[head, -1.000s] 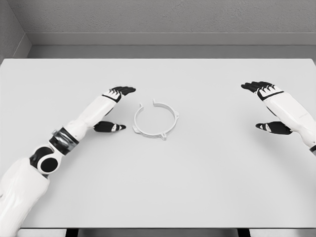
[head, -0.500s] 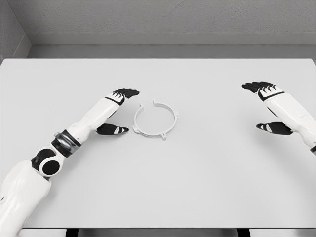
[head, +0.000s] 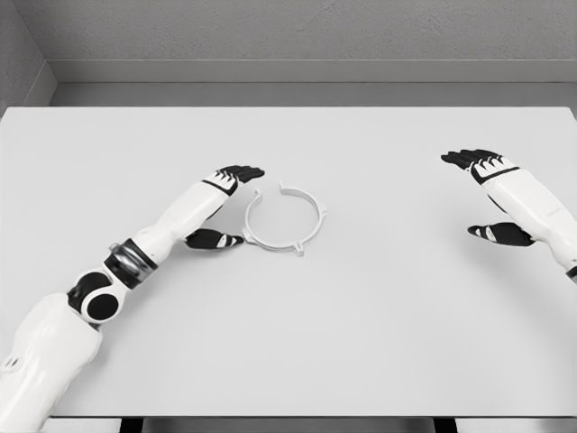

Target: Assemble PVC drainage pipe clamps

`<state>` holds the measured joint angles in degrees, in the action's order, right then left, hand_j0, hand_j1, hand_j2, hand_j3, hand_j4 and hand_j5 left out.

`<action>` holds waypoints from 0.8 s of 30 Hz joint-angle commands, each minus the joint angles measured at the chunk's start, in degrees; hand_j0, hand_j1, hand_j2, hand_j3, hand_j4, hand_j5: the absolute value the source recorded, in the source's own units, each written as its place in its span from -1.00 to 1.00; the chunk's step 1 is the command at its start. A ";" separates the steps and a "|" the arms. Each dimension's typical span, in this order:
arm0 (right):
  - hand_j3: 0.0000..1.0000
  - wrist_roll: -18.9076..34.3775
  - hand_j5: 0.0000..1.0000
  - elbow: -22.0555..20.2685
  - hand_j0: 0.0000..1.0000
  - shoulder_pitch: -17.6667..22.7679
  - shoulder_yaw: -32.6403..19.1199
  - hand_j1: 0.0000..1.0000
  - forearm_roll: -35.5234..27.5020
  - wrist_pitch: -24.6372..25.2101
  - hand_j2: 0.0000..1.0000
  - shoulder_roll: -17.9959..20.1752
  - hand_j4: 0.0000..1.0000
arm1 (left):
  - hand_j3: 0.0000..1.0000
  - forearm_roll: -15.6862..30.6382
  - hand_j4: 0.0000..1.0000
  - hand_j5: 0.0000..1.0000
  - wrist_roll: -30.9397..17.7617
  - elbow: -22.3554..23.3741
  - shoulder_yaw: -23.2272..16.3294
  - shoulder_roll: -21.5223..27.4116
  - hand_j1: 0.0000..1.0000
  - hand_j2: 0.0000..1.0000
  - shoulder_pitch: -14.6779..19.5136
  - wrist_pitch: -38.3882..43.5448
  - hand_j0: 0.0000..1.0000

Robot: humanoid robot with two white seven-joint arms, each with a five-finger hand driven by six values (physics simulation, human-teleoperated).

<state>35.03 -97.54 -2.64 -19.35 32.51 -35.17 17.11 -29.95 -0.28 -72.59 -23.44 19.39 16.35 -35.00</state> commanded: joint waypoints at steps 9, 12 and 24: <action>1.00 -0.03 1.00 -0.01 1.00 0.00 -0.08 1.00 -0.43 0.17 1.00 0.03 1.00 | 1.00 0.16 1.00 1.00 0.02 0.16 -0.03 -1.11 1.00 1.00 0.26 0.00 1.00; 1.00 -0.03 1.00 -0.01 1.00 0.00 -0.08 1.00 -0.43 0.17 1.00 0.03 1.00 | 1.00 0.16 1.00 1.00 0.02 0.16 -0.03 -1.20 1.00 1.00 0.26 0.00 1.00; 1.00 -0.03 1.00 -0.19 1.00 0.26 -0.08 1.00 -0.52 0.17 1.00 0.03 1.00 | 1.00 -0.81 1.00 1.00 0.02 0.34 -0.03 -3.04 1.00 1.00 0.35 0.00 1.00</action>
<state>35.03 -97.65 -2.37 -19.41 32.46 -35.17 17.11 -30.65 -0.33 -72.19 -23.53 16.86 16.70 -34.99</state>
